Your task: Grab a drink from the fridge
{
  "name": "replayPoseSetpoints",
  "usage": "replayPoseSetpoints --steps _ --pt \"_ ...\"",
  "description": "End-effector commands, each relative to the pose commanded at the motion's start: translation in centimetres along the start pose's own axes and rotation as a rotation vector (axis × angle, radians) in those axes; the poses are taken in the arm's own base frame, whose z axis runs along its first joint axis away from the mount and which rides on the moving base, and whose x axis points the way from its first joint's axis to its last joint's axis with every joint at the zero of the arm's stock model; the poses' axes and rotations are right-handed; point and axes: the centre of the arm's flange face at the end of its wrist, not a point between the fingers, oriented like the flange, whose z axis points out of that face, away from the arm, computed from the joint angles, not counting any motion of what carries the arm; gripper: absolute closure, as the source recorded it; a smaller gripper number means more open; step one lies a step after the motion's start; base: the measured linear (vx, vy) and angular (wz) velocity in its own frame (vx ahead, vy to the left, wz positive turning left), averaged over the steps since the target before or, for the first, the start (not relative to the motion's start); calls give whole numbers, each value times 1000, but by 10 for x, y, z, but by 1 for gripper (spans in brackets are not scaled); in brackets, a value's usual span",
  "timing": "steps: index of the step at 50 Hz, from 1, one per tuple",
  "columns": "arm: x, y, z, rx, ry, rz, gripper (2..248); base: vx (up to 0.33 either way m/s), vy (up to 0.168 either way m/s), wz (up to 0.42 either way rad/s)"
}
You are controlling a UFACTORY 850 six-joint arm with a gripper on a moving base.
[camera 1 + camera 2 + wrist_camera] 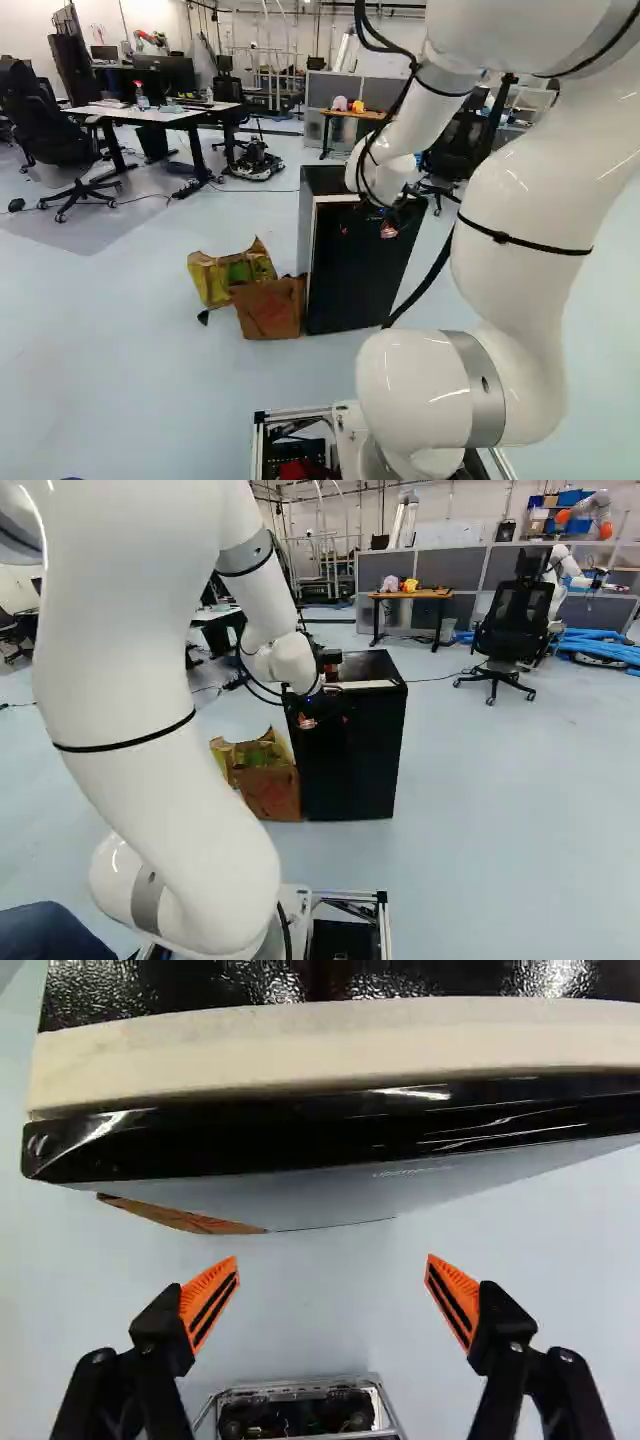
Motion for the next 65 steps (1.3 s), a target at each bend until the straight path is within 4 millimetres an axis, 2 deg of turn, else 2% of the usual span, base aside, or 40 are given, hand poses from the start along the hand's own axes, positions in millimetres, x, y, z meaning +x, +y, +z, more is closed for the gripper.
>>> replayPoseSetpoints --steps 21,65 --pt "-8 -4 -13 3 128 -4 3 0 0 0" --pt "17 -5 -20 5 409 -4 3 0 0 0"
